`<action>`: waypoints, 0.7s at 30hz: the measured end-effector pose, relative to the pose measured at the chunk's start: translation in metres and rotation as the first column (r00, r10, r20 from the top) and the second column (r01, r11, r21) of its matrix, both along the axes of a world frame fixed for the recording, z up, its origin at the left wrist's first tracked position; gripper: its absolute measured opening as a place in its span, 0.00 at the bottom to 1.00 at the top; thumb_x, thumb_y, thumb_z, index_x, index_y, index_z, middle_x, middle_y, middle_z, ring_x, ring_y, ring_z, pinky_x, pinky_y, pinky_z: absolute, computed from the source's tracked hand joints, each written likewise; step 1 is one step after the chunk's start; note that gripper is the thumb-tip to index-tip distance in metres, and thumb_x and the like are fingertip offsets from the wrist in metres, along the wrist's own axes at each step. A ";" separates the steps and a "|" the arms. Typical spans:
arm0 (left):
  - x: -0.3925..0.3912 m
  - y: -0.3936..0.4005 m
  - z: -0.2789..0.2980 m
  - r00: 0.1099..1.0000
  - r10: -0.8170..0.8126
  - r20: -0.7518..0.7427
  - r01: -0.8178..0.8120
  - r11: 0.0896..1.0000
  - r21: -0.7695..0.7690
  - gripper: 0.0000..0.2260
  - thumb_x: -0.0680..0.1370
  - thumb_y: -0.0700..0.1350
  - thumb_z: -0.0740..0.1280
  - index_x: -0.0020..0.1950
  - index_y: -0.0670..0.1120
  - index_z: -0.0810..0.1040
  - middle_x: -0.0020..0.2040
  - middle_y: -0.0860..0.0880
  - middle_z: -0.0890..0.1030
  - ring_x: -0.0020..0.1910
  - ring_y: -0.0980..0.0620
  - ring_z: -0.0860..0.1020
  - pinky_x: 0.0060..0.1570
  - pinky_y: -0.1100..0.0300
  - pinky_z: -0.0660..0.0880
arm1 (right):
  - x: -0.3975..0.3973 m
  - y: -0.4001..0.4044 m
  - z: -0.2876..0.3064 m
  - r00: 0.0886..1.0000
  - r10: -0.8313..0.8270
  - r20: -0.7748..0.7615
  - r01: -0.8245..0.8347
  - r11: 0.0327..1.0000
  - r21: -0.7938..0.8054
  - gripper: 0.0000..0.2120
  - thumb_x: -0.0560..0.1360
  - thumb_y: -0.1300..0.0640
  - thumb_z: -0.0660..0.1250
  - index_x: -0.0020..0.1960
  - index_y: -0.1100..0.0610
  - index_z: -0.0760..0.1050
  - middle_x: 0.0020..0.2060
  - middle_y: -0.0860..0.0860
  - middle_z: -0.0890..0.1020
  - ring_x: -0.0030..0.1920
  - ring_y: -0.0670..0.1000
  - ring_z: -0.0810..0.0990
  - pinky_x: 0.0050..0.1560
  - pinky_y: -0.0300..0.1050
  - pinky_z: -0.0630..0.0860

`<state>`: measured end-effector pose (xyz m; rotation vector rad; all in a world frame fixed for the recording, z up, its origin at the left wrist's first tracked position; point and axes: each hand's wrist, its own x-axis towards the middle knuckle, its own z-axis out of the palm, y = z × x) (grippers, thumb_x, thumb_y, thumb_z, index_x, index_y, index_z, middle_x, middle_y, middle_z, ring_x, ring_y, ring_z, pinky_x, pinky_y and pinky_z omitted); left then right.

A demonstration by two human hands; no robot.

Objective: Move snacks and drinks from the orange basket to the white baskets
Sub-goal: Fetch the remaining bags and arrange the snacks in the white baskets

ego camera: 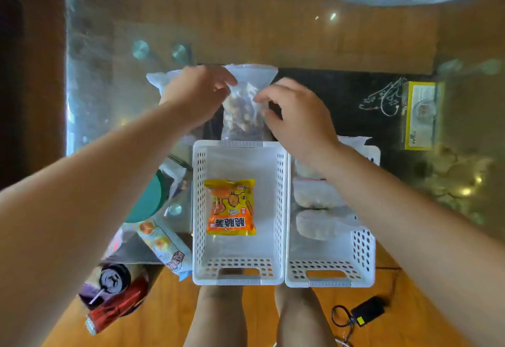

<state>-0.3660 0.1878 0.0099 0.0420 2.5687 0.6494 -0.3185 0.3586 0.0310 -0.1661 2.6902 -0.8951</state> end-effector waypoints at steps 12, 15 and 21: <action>-0.070 -0.087 -0.080 0.983 -0.064 0.174 0.113 0.951 -0.287 0.21 0.81 0.38 0.53 0.73 0.50 0.63 0.71 0.42 0.68 0.63 0.39 0.72 0.55 0.50 0.72 | -0.098 -0.049 -0.101 0.959 0.033 0.280 -0.130 0.933 0.334 0.24 0.80 0.55 0.55 0.74 0.53 0.55 0.73 0.55 0.64 0.73 0.58 0.59 0.73 0.56 0.53; -0.071 -0.093 -0.077 0.981 -0.050 0.186 0.101 0.956 -0.277 0.17 0.81 0.40 0.55 0.68 0.49 0.71 0.67 0.43 0.73 0.62 0.40 0.73 0.59 0.50 0.72 | -0.097 -0.050 -0.099 0.978 -0.047 0.203 -0.019 0.949 0.314 0.18 0.79 0.56 0.57 0.68 0.55 0.67 0.66 0.55 0.73 0.65 0.59 0.71 0.67 0.52 0.63; -0.062 -0.090 -0.043 0.993 -0.046 0.108 0.061 0.989 -0.136 0.12 0.81 0.42 0.57 0.56 0.45 0.80 0.56 0.43 0.80 0.48 0.43 0.76 0.45 0.55 0.72 | -0.078 -0.038 -0.055 0.953 -0.152 0.261 0.158 0.987 -0.002 0.07 0.74 0.58 0.66 0.48 0.59 0.82 0.46 0.50 0.82 0.48 0.51 0.80 0.51 0.46 0.75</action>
